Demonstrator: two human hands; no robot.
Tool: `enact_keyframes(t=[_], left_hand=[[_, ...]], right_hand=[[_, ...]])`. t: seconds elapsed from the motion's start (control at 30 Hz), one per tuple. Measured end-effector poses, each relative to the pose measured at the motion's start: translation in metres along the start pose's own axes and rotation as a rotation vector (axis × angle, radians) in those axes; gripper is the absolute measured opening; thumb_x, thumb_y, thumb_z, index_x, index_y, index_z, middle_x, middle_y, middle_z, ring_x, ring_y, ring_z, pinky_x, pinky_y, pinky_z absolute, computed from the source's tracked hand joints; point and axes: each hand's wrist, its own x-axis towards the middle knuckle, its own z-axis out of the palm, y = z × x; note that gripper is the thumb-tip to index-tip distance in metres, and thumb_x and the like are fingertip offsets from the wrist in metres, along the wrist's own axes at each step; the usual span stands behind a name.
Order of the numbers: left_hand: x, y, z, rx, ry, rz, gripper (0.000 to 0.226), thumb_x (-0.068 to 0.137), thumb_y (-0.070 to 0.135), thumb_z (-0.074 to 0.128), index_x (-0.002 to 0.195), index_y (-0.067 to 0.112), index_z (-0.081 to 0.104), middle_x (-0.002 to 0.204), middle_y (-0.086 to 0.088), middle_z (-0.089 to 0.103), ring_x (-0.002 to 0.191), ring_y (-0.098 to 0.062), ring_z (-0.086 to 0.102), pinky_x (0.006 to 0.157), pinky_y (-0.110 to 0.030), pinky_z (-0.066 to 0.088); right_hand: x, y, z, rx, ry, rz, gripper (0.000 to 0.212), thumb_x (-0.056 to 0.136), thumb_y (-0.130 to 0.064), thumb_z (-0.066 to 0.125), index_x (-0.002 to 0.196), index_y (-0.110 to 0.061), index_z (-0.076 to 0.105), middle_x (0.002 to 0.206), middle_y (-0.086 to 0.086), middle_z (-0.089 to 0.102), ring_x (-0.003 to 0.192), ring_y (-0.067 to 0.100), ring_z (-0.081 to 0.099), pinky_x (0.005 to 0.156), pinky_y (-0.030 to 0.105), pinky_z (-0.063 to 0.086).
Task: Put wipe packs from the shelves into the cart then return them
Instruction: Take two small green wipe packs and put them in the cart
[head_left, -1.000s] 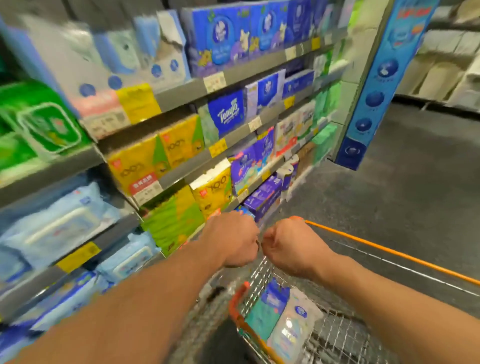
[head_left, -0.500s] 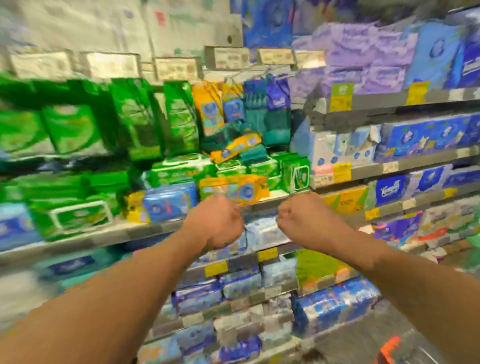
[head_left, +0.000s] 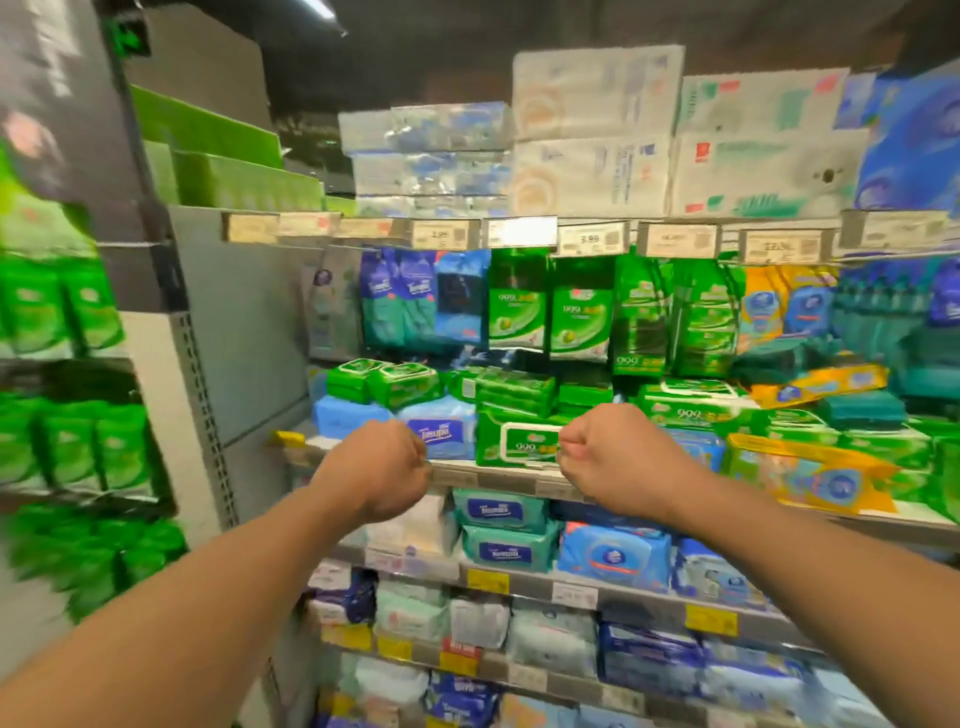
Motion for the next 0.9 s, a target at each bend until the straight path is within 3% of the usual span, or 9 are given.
enact_keyframes(t=[0.17,0.3,0.4,0.5,0.6,0.77,0.9], left_hand=[[-0.022,-0.061,-0.020,0.039,0.053,-0.126,0.038,0.086,0.025,0.054,0.052,0.013,0.042,0.084,-0.015,0.069,0.087,-0.037,0.063,0.066,-0.033,0.047],[-0.025,-0.092,-0.027,0.020,0.063,-0.172,0.034,0.085,0.029,0.053,0.055,0.015,0.049,0.065,-0.006,0.057,0.080,-0.035,0.063,0.069,-0.034,0.052],[-0.020,-0.107,-0.027,0.025,0.080,-0.171,0.032,0.084,0.030,0.053,0.056,0.015,0.051,0.077,-0.010,0.068,0.084,-0.035,0.064,0.072,-0.035,0.054],[-0.007,-0.117,-0.020,-0.016,0.065,-0.173,0.028,0.084,0.031,0.055,0.066,0.012,0.064,0.071,-0.005,0.067,0.077,-0.031,0.063,0.071,-0.036,0.057],[0.014,-0.119,-0.003,-0.110,0.054,-0.180,0.041,0.084,0.030,0.059,0.053,0.008,0.044,0.052,-0.005,0.046,0.061,-0.029,0.048,0.059,-0.036,0.047],[0.063,-0.112,0.035,-0.400,0.116,-0.294,0.046,0.082,0.021,0.062,0.051,0.015,0.028,0.050,-0.004,0.032,0.059,-0.026,0.034,0.058,-0.034,0.034],[0.109,-0.115,0.065,-0.604,0.111,-0.493,0.041,0.086,0.031,0.062,0.057,0.017,0.037,0.055,-0.001,0.043,0.060,-0.023,0.048,0.061,-0.034,0.043]], right_hand=[[0.035,-0.049,0.007,-0.013,-0.003,-0.120,0.049,0.089,-0.012,0.056,0.050,-0.011,0.026,0.049,0.005,0.026,0.059,0.025,0.032,0.055,0.036,0.020],[0.057,-0.073,0.010,-0.031,0.011,-0.164,0.048,0.089,-0.012,0.056,0.051,-0.012,0.027,0.050,0.004,0.028,0.061,0.025,0.033,0.050,0.031,0.025],[0.072,-0.082,0.013,-0.021,0.009,-0.167,0.046,0.089,-0.011,0.054,0.051,-0.011,0.028,0.050,0.005,0.028,0.057,0.024,0.031,0.053,0.036,0.024],[0.084,-0.082,0.018,0.024,0.020,-0.193,0.045,0.085,-0.007,0.054,0.050,-0.011,0.025,0.051,0.006,0.024,0.050,0.018,0.022,0.045,0.026,0.020],[0.094,-0.074,0.025,0.071,0.023,-0.229,0.049,0.084,-0.005,0.056,0.051,-0.015,0.022,0.052,0.002,0.019,0.049,0.015,0.017,0.045,0.025,0.022],[0.129,-0.044,0.045,0.125,0.044,-0.235,0.052,0.085,-0.009,0.062,0.051,-0.015,0.022,0.051,0.000,0.017,0.051,0.014,0.016,0.048,0.022,0.026],[0.168,-0.014,0.070,0.175,0.019,-0.197,0.052,0.085,-0.015,0.063,0.051,-0.014,0.024,0.050,-0.001,0.021,0.050,0.016,0.020,0.052,0.033,0.024]])
